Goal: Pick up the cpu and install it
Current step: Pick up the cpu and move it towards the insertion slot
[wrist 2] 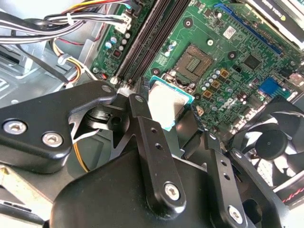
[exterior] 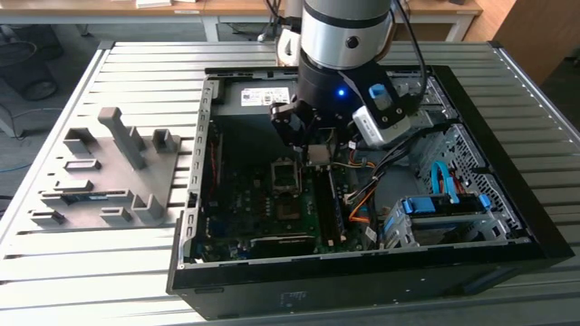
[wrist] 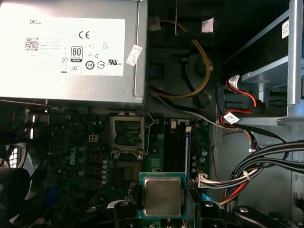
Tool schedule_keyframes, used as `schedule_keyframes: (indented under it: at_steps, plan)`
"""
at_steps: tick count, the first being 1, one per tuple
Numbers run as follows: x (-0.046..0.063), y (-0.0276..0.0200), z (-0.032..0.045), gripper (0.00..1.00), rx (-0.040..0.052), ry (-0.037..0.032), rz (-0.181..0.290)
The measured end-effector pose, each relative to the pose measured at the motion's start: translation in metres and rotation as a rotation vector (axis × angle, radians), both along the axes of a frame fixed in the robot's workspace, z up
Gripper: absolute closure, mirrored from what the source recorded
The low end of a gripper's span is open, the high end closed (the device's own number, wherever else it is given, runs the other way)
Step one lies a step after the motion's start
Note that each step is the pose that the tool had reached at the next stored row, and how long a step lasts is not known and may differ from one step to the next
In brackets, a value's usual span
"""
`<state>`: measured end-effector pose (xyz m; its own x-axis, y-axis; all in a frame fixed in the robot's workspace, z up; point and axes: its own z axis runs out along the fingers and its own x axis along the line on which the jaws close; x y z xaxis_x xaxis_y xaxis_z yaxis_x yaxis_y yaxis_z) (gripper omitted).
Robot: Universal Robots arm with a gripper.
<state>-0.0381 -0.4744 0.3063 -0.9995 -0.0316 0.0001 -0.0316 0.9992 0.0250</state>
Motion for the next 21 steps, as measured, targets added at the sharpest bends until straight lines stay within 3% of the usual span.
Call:
schedule_keyframes:
  at_steps: [21]
  plan:
    - [0.0, -0.0103, -0.0186, 0.53, 0.0, 0.0, 0.0]
